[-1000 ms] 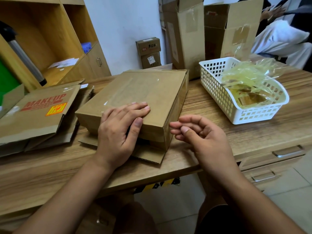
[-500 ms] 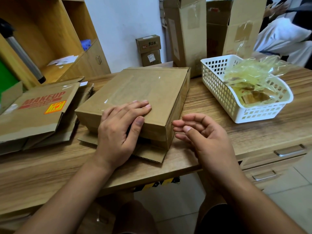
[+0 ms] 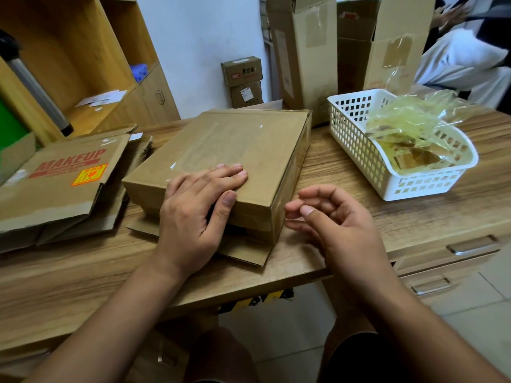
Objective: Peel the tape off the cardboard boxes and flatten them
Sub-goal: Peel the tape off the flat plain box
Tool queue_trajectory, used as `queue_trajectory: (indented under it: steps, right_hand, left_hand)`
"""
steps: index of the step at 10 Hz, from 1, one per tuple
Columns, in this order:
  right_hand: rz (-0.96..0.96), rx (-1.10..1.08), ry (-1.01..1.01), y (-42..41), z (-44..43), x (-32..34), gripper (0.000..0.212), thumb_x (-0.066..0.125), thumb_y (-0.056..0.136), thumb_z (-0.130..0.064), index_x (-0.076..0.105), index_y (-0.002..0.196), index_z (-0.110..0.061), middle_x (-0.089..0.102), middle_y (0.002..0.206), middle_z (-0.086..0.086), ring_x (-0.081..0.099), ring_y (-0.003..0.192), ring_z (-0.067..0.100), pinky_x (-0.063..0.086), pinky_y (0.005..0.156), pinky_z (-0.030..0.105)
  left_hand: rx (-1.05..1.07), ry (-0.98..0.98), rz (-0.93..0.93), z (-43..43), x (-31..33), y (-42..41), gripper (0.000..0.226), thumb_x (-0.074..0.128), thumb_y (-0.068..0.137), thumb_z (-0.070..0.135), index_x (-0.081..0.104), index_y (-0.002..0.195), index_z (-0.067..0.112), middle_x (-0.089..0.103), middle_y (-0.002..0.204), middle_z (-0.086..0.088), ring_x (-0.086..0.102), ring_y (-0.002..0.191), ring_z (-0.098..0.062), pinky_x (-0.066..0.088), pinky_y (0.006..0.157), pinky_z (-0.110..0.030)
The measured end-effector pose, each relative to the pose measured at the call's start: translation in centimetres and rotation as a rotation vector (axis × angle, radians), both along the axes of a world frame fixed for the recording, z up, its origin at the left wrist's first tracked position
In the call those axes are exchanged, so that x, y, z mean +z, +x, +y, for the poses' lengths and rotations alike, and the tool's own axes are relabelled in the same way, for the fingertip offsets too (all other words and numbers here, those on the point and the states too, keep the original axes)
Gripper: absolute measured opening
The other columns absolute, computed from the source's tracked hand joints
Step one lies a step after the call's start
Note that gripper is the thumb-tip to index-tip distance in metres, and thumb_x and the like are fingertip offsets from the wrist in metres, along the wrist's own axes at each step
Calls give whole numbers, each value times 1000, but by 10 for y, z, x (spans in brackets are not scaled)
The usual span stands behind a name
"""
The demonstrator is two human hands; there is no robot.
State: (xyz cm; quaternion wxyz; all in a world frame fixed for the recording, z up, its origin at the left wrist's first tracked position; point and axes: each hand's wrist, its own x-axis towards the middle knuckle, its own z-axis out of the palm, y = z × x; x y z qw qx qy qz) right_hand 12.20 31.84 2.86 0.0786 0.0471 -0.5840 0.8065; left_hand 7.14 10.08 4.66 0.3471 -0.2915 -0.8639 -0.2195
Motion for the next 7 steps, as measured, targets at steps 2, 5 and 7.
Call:
queue_trajectory:
  steps: [2, 5, 7]
  right_hand:
    - [9, -14, 4, 2, -1, 0, 22, 52, 99, 5, 61, 115, -7, 77, 107, 6, 73, 102, 18, 58, 82, 24]
    - [40, 63, 52, 2, 0, -1, 21, 51, 99, 5, 63, 112, -5, 77, 97, 12, 74, 94, 22, 57, 84, 26]
    - [13, 5, -40, -2, 0, -4, 22, 49, 100, 6, 61, 113, -7, 76, 106, 11, 73, 103, 23, 58, 85, 28]
  left_hand:
    - [0, 7, 4, 0, 0, 0, 35, 43, 104, 28, 67, 127, 22, 62, 135, 10, 53, 132, -7, 32, 107, -32]
    - [5, 5, -2, 1, 0, 1, 35, 42, 104, 28, 67, 128, 21, 62, 135, 10, 53, 132, -8, 33, 107, -33]
    - [4, 5, -1, 1, 1, 1, 35, 43, 104, 27, 67, 128, 21, 62, 135, 11, 53, 132, -7, 33, 107, -32]
